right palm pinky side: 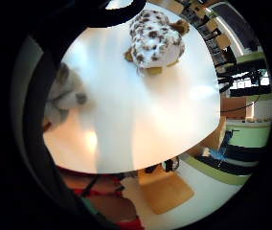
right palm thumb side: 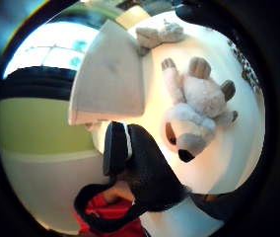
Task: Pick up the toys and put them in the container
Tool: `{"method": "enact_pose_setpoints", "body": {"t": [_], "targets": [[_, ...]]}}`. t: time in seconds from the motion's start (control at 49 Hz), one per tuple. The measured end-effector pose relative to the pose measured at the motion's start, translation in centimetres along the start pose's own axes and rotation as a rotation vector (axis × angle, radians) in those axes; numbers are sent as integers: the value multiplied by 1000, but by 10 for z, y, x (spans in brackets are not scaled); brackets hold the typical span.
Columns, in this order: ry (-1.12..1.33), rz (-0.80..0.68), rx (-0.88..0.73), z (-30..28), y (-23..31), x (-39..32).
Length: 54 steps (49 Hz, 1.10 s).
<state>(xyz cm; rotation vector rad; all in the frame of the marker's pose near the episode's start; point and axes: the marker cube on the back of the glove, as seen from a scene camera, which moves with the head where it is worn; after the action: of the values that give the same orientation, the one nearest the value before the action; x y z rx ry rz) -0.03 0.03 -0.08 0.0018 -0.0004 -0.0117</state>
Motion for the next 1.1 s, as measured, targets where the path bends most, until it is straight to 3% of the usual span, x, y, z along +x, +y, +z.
{"method": "enact_pose_setpoints", "body": {"t": [0.51,0.836,1.101], "targets": [[-77,-10,11,13,-7,2],[-17,-63,-77,48,-18,-12],[-23,-52,-274,75,-16,-17]]}}
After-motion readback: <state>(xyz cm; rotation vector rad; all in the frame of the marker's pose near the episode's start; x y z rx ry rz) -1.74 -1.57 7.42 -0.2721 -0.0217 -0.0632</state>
